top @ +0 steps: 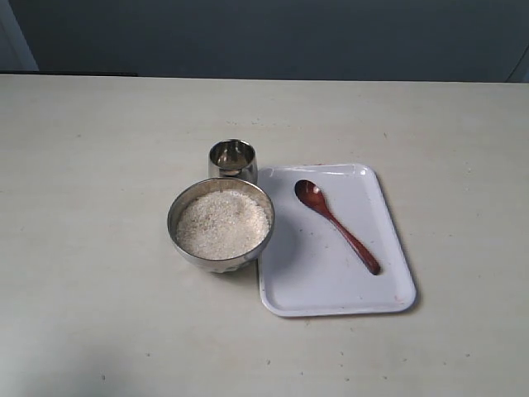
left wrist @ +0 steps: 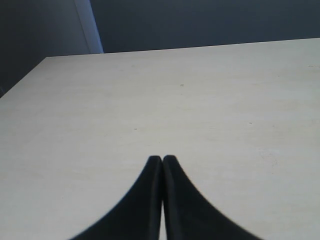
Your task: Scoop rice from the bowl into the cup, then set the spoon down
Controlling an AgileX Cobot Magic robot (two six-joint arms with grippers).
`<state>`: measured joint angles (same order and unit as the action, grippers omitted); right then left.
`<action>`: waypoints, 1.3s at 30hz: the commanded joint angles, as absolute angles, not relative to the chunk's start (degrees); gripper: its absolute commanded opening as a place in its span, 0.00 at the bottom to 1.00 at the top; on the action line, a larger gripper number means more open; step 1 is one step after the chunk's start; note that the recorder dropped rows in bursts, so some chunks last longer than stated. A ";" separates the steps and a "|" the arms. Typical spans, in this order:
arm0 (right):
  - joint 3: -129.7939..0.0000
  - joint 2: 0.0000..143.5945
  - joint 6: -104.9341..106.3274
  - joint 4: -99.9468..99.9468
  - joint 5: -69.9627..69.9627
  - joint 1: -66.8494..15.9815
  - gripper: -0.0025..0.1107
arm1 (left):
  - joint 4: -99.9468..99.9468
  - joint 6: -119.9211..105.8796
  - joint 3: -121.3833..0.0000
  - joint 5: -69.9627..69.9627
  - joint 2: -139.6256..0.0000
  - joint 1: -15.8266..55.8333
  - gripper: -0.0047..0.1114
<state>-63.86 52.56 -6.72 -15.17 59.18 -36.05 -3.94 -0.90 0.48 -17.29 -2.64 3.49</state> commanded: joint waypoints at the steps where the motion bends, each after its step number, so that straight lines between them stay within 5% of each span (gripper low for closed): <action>1: -58.35 42.75 -7.73 -12.03 44.32 -27.19 0.24 | -3.99 -0.54 0.00 -16.63 -2.70 3.59 0.04; 10: -32.63 22.72 -7.15 -4.00 29.65 -5.66 0.24 | -3.99 -0.54 0.00 -16.63 -2.70 3.59 0.04; 20: -0.58 2.00 -6.12 -2.48 -2.14 -3.32 0.24 | -3.99 -0.54 0.00 -16.63 -2.70 3.59 0.04; 39: 0.00 0.00 -6.25 0.74 5.47 -3.32 0.24 | -3.99 -0.54 0.00 -16.52 -2.70 3.59 0.04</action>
